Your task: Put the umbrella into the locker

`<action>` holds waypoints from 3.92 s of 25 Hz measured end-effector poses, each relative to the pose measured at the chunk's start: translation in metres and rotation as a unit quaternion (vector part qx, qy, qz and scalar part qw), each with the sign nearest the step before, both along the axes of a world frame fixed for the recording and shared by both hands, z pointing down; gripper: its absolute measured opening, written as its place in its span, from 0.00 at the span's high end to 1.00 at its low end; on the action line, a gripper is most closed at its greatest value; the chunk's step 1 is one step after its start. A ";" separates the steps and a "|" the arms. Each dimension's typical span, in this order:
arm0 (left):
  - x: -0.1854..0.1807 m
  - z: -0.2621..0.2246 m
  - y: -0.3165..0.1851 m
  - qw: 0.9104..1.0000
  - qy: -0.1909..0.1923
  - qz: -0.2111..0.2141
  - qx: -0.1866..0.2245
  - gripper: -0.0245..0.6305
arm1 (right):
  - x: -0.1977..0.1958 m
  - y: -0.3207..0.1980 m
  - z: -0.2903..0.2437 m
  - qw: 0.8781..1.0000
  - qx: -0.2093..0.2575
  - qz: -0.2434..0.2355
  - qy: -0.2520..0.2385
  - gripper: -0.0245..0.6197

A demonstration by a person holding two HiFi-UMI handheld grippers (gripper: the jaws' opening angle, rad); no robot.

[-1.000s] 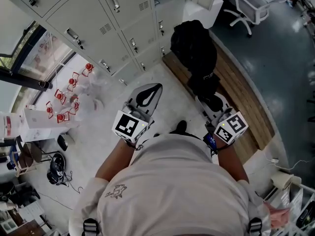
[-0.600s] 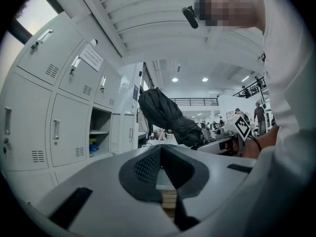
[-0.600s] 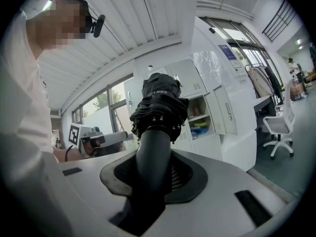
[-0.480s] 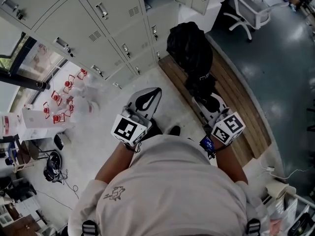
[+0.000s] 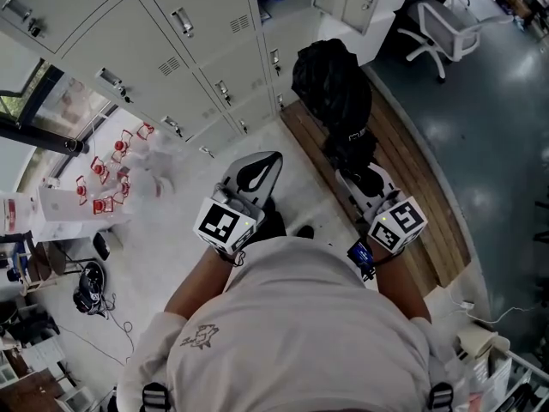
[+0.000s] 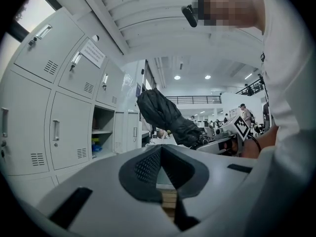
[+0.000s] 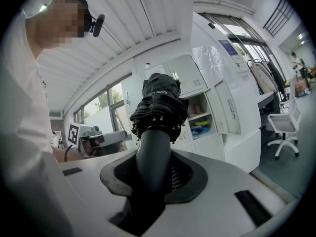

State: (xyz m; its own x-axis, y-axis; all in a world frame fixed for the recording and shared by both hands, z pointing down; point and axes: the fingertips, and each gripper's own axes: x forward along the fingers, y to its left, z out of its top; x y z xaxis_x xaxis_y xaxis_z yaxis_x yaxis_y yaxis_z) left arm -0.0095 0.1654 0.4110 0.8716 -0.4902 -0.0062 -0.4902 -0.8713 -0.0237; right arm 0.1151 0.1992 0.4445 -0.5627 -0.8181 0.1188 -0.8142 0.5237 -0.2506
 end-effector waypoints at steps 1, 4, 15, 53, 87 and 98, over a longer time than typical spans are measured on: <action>0.000 0.000 -0.002 1.000 -0.002 0.003 0.000 0.95 | 0.000 -0.003 0.000 1.000 0.000 0.000 -0.002 0.75; -0.002 0.000 -0.013 1.000 -0.001 0.008 -0.001 0.95 | -0.003 -0.015 0.002 1.000 -0.002 0.004 -0.004 0.75; -0.029 -0.010 -0.094 1.000 0.012 0.020 0.016 0.95 | -0.028 -0.094 0.002 1.000 -0.011 0.015 0.005 0.75; -0.055 -0.003 -0.316 1.000 0.008 -0.025 -0.008 0.95 | -0.022 -0.325 0.019 0.999 -0.040 0.011 0.003 0.75; 0.075 -0.005 -0.447 0.995 -0.050 -0.081 -0.010 0.95 | 0.087 -0.488 0.035 0.994 -0.087 -0.047 0.043 0.75; 0.077 -0.009 -0.492 0.996 -0.049 -0.069 -0.002 0.95 | 0.070 -0.559 0.016 0.993 -0.077 -0.055 0.065 0.75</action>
